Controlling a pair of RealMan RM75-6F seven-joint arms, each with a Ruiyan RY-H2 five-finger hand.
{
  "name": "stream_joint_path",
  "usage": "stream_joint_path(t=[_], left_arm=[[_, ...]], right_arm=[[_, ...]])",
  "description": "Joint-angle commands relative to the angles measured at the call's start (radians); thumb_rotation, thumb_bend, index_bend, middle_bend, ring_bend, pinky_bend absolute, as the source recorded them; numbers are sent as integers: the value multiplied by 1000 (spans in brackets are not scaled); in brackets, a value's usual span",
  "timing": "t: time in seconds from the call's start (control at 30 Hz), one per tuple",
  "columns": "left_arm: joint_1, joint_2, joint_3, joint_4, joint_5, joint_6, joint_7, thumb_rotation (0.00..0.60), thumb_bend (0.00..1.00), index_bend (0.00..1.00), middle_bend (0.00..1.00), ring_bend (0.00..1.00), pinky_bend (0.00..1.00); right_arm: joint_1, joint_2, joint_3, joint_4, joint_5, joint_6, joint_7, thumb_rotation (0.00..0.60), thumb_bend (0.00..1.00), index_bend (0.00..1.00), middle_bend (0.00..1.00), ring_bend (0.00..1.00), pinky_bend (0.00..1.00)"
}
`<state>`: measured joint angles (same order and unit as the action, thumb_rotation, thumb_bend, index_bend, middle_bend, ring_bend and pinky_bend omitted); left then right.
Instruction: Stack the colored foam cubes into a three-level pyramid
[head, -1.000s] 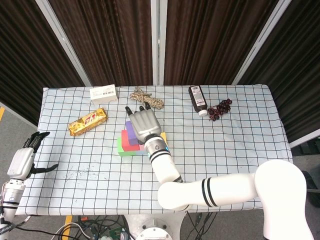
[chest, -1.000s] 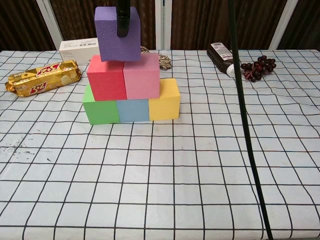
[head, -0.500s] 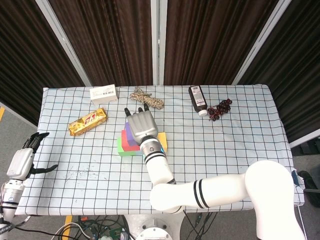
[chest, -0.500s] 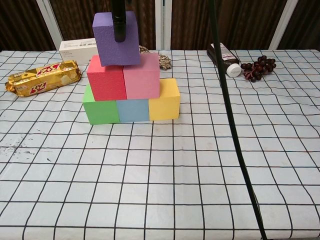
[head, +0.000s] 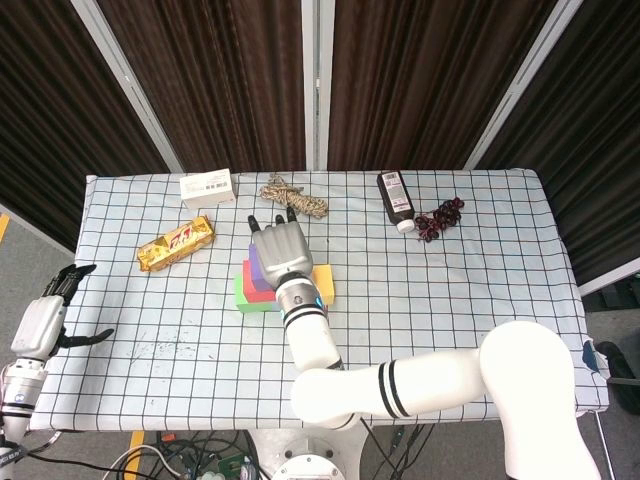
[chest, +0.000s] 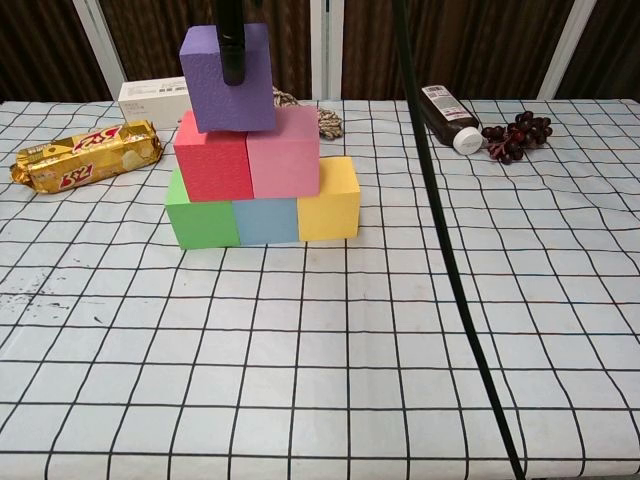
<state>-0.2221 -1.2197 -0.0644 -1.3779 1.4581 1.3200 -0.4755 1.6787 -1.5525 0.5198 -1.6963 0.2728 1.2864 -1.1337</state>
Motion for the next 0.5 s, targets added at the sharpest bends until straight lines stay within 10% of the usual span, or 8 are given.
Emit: stream_joint_path(t=[0.03,0.5], left_arm=[[0,0,0,1,0,-1,0,600,0,99,93,0,95],[1,-5,0,9,-5,-5,-7,600,0,100,93,0,95]], right_arm=[[-2,-7,7,8,2,-1,-10,600,114,0,461,136,0],[-16,-32,24,26,-18,4,-38,600,114,0,458,136,0]])
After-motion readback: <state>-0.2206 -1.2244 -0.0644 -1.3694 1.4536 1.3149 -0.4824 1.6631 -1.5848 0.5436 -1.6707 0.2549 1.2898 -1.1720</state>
